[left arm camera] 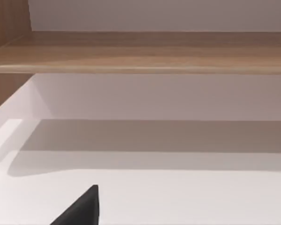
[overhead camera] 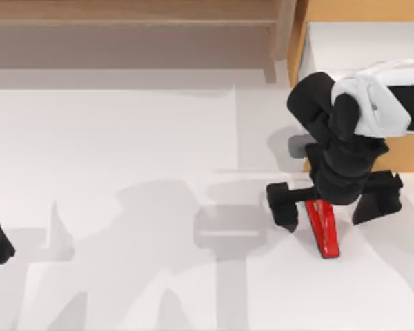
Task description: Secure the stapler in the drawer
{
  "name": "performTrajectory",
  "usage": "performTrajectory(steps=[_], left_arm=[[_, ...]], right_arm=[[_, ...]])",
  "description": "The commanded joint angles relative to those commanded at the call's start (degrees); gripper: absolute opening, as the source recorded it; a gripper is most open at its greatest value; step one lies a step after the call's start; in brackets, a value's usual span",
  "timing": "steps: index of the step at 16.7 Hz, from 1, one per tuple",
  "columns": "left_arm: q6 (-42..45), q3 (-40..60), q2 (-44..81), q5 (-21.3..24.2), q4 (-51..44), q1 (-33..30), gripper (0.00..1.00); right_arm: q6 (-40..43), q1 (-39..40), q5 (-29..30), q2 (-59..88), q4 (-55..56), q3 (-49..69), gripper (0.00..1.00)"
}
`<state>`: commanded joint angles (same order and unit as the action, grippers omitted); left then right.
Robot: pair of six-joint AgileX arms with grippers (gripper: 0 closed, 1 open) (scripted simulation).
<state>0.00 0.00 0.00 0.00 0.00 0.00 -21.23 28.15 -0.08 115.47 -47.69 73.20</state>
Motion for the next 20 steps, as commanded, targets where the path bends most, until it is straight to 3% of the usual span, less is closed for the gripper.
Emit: performTrajectory(steps=[12,20], left_arm=[[0.0,0.0,0.0,0.0,0.0,0.0,1.00],[0.0,0.0,0.0,0.0,0.0,0.0,1.00]], right_arm=[[0.0,0.0,0.0,0.0,0.0,0.0,0.02],[0.0,0.0,0.0,0.0,0.0,0.0,0.00]])
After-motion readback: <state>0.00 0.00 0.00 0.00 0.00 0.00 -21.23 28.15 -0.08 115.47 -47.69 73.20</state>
